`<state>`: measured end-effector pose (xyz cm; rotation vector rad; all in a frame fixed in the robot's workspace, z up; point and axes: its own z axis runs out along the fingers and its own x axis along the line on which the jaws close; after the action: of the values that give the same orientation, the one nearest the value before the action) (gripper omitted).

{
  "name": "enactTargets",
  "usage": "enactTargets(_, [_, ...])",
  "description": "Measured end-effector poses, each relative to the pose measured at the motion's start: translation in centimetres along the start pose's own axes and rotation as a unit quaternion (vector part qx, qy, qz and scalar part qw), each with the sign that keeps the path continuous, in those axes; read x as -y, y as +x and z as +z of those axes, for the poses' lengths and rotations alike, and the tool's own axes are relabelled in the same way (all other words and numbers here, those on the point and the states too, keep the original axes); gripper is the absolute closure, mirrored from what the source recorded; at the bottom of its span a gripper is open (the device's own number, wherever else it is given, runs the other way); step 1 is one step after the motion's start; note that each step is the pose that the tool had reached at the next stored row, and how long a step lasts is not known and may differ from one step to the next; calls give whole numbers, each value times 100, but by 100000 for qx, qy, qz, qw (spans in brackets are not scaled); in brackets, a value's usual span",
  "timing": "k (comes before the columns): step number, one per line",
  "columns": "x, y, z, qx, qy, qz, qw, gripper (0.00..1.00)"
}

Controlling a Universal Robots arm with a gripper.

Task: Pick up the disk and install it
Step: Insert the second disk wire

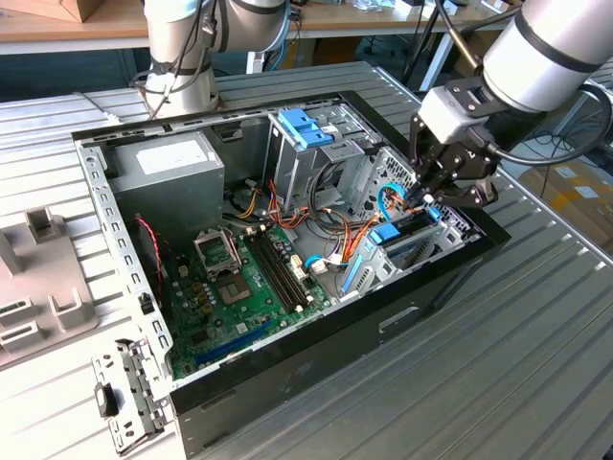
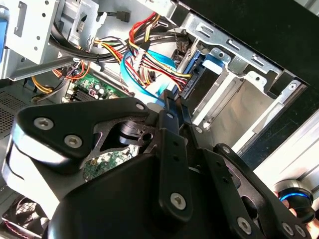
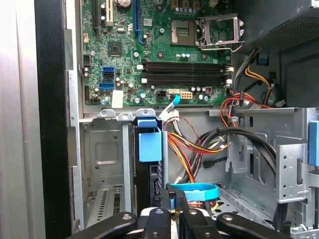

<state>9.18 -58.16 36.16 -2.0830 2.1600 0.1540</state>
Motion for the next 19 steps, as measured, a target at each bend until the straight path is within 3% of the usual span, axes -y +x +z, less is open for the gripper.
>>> enactTargets(19, [-6, 128, 52, 12, 1, 5, 100000, 84])
